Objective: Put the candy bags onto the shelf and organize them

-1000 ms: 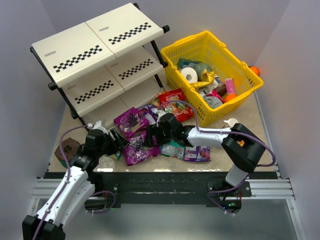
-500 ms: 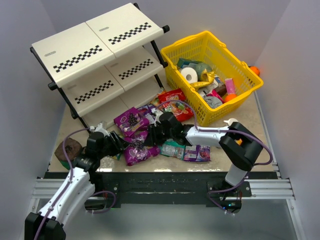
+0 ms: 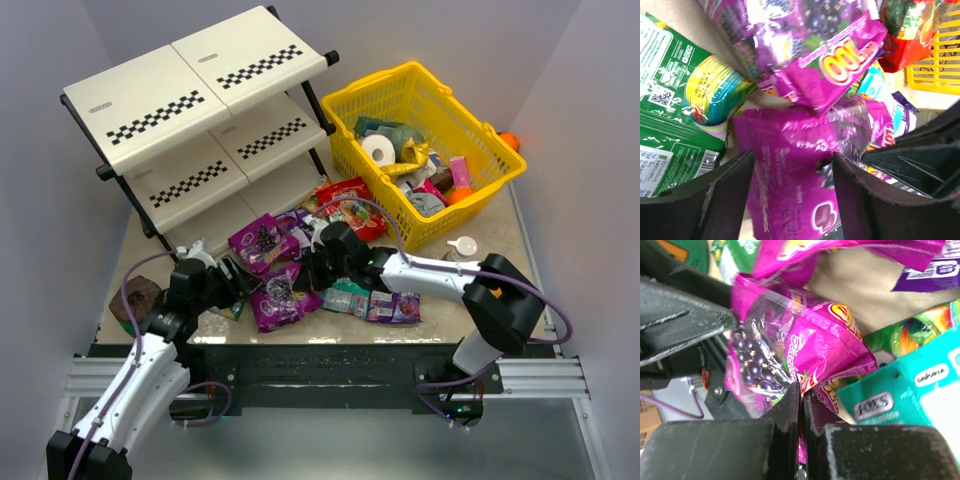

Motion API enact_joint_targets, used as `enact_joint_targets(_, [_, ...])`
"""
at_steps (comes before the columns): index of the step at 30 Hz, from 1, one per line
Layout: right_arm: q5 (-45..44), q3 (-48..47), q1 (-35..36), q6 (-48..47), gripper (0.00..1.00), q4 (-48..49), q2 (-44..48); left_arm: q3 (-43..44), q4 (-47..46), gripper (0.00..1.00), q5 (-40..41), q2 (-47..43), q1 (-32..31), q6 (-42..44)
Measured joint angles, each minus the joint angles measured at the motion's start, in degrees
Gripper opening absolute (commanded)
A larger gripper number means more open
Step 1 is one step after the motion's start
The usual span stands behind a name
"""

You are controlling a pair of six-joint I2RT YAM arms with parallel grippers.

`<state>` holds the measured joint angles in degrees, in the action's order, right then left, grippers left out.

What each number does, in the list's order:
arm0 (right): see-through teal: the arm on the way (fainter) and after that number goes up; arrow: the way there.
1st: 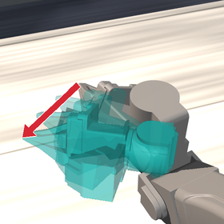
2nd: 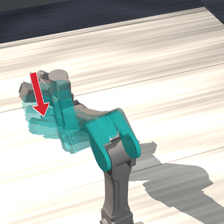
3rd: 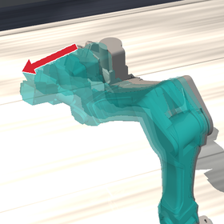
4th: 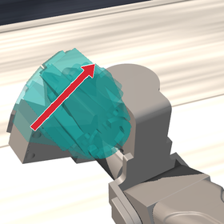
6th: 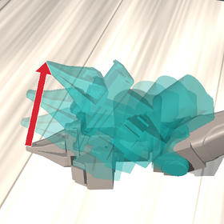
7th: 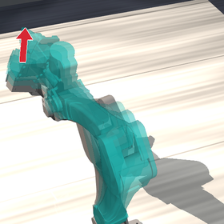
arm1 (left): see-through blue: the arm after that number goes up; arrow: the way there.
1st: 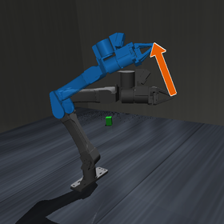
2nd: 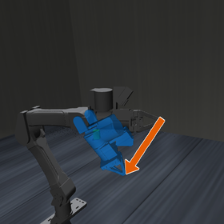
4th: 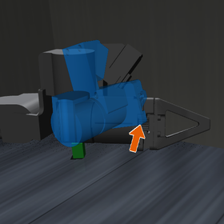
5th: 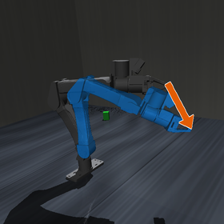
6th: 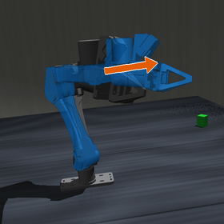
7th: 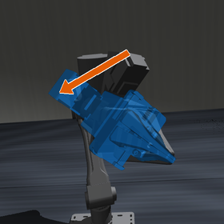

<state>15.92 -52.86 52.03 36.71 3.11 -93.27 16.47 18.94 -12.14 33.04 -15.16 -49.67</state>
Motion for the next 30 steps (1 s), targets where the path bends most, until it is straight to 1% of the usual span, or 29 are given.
enact_joint_targets(4, [-1.16,-0.57,0.44,-1.01,0.0,-4.59,5.07,3.74,3.41,0.75,1.16,-2.34,-0.02,1.07])
enact_joint_targets(9, [-3.43,-1.49,0.42,-2.23,0.0,-10.08,11.45,8.07,5.86,0.75,3.52,-5.01,-0.02,2.49])
enact_joint_targets(14, [-5.7,-1.81,0.44,-2.16,0.0,-13.09,16.2,10.56,8.15,0.76,4.94,-7.02,-0.02,5.57])
enact_joint_targets(18, [-6.91,-3.82,0.42,-1.81,0.0,-15.06,19.08,12.87,9.03,0.78,4.9,-13.46,-0.02,9.33])
enact_joint_targets(23, [-8.39,-10.38,0.42,-1.44,0.0,-15.52,19.06,19.28,8.61,0.8,4.9,-19.28,-0.02,14.99])
enact_joint_targets(27, [-10.62,-20.41,0.44,-1.31,0.0,-15.28,15.37,20.83,8.07,0.8,4.96,-20.81,-0.02,18.18])
enact_joint_targets(30, [-13.55,-29.4,0.42,-1.36,0.0,-14.19,10.29,20.5,8.52,0.81,5.03,-21.62,-0.02,19.39])
